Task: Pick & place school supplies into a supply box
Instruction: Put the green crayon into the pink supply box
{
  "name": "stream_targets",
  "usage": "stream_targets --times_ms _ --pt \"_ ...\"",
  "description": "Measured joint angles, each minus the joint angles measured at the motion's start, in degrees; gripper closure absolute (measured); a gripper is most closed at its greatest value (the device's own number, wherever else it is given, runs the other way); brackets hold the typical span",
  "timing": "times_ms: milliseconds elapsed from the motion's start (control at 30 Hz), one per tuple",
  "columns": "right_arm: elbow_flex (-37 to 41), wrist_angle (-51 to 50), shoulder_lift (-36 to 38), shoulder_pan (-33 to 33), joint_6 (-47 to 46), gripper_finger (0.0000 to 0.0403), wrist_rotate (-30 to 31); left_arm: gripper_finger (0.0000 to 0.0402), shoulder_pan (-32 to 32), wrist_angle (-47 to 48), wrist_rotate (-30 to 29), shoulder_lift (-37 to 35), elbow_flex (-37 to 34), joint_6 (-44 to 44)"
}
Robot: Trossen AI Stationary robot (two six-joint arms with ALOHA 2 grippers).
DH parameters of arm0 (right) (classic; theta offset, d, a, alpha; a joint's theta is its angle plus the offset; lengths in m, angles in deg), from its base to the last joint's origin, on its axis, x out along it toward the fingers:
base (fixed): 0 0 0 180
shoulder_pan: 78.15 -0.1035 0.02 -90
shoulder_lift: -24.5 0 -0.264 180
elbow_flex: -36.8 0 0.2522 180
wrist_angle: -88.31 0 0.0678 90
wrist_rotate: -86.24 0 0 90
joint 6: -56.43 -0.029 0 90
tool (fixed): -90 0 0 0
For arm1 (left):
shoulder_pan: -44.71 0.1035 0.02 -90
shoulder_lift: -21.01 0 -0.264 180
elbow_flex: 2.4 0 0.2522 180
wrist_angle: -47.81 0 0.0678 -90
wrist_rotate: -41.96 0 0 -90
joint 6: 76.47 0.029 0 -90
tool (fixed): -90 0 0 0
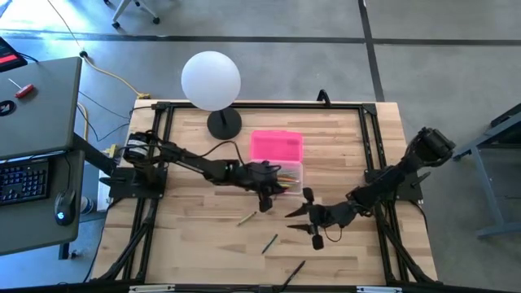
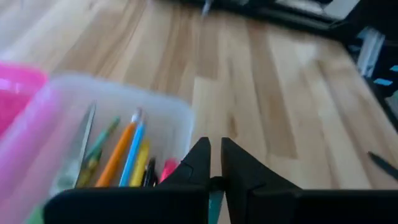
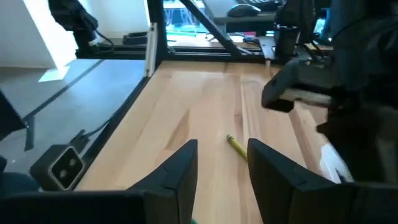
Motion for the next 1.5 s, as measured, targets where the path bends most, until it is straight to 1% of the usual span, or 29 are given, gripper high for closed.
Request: stream_targets --times_ms 100,200,267,333,400,567,633,733,800,900,967,1067,1167,1267,1367,1467,1500 --pt "0.00 0.01 0.42 -0.55 0.03 0.0284 0.21 0.0366 0.01 0.15 -0.08 -0.03 2.75 2.67" --pt "0.00 -0.77 0.44 -0.95 -0.40 0.0284 0.20 0.0366 0.33 0.81 -1.16 -0.13 5.81 5.81" --pt "0.00 -0.90 0.44 -1.12 -1.31 0.0284 0.15 0.0356 0.82 4.42 -3.33 -0.21 7.89 7.55" --pt "0.00 -1.37 0.44 -1.23 -2.24 0.0284 -0.36 0.0347 1.16 9.91 -6.78 -0.22 9.73 8.40" --pt "0.00 -2.09 0.44 -1.23 -3.36 0.0284 -0.83 0.0345 1.88 14.88 -9.27 -0.22 11.06 8.50" --pt "0.00 -3.46 0.44 -1.21 -3.95 0.0284 -0.41 0.0357 2.14 21.48 -10.54 0.31 10.83 8.02" --pt "0.00 -3.45 0.44 -1.21 -3.95 0.0284 -0.43 0.0355 2.14 23.15 -10.70 0.66 10.70 6.94" --pt "0.00 -3.44 0.44 -1.21 -3.82 0.0284 -0.43 0.0330 2.14 20.95 -10.73 1.27 10.87 7.00" --pt "0.00 -3.49 0.44 -1.21 -3.91 0.0284 -0.39 0.0304 2.14 20.25 -10.77 1.56 10.74 7.09" --pt "0.00 -3.46 0.44 -1.21 -4.02 0.0284 -0.29 0.0264 2.14 16.67 -10.81 1.90 10.83 7.16" --pt "0.00 -3.46 0.44 -1.21 -4.68 0.0284 -0.32 0.0241 2.14 15.70 -10.44 2.07 10.82 6.97" --pt "0.00 -3.44 0.44 -1.21 -5.36 0.0284 -0.67 0.0215 2.14 13.20 -6.18 2.12 10.82 6.72" --pt "0.00 -3.11 0.44 -1.21 -4.99 0.0284 -1.05 0.0202 2.14 13.40 -3.98 2.05 12.95 5.90" --pt "0.00 -1.28 0.42 -1.19 -5.21 0.0284 -0.47 0.0201 2.13 14.38 -2.54 2.05 15.70 6.53" --pt "0.00 2.00 0.42 -1.06 -5.00 0.0284 -0.49 0.0208 2.14 19.59 0.26 1.65 20.42 7.87" --pt "-0.02 6.13 0.42 -1.06 -4.35 0.0284 -0.37 0.0219 1.79 30.57 0.94 1.11 26.27 10.83" --pt "-0.02 6.93 0.42 -1.06 -4.42 0.0284 -0.35 0.0223 1.64 35.63 0.89 1.05 28.36 11.45"
